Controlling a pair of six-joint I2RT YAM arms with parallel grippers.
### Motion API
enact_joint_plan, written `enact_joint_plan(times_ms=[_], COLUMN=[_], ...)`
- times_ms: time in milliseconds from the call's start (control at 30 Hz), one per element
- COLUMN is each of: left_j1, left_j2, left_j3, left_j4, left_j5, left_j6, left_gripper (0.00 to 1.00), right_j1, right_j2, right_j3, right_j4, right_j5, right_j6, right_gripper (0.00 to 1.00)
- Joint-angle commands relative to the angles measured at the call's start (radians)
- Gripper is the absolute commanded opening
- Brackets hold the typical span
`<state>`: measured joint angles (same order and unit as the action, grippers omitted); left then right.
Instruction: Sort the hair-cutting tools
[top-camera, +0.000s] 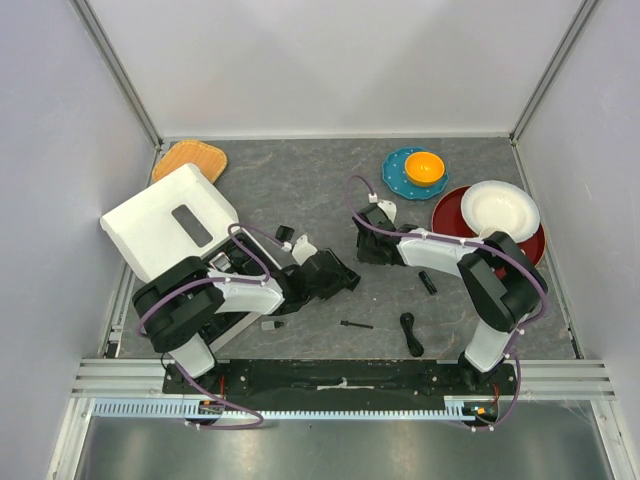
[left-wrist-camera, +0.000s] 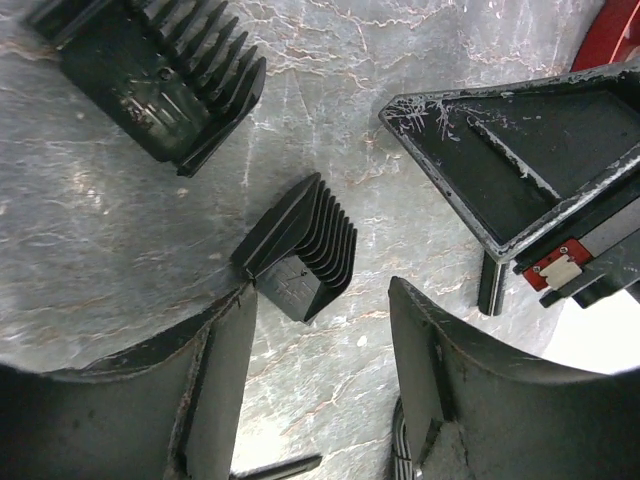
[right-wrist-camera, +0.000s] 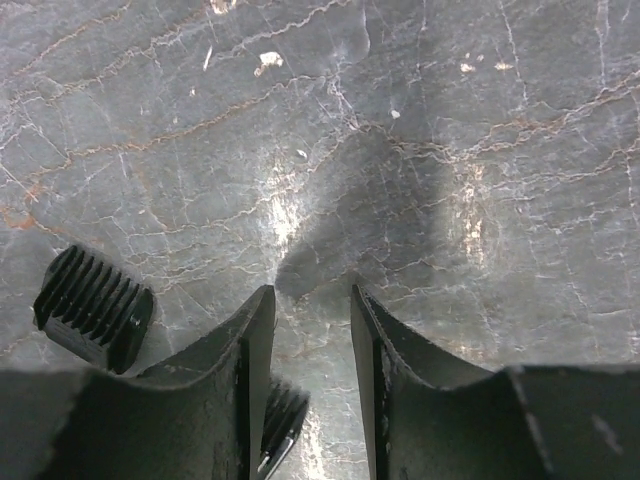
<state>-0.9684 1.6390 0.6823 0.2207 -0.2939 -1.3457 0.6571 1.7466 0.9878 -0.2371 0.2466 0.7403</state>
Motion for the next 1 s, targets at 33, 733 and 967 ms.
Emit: enact_joint_plan(times_ms=[33,733,967], left_j1=[-0.006,0.008,0.011], left_j2=[0.054,0.065,0.044], left_j3=[-0.021,-0.075,-0.087], left_j4=[0.058,0.152,0.154], left_j5=[-0.019,-0.053,-0.07], left_j6=[-0.09,-0.076,-0.064], left_gripper=[0.61,0.43,0.36], right_j1=[-0.002,-0.001,0.003], right_j2=[0.036,-0.045,-0.082], right_j3=[0.011,-0.144,-0.202], right_j4=[-0.004,0.01,0.035], right_j5=[-0.024,-0.277,-0.279], right_j6=[0.019,0.257,0.401], right_gripper=[0.41,0.24,0.2])
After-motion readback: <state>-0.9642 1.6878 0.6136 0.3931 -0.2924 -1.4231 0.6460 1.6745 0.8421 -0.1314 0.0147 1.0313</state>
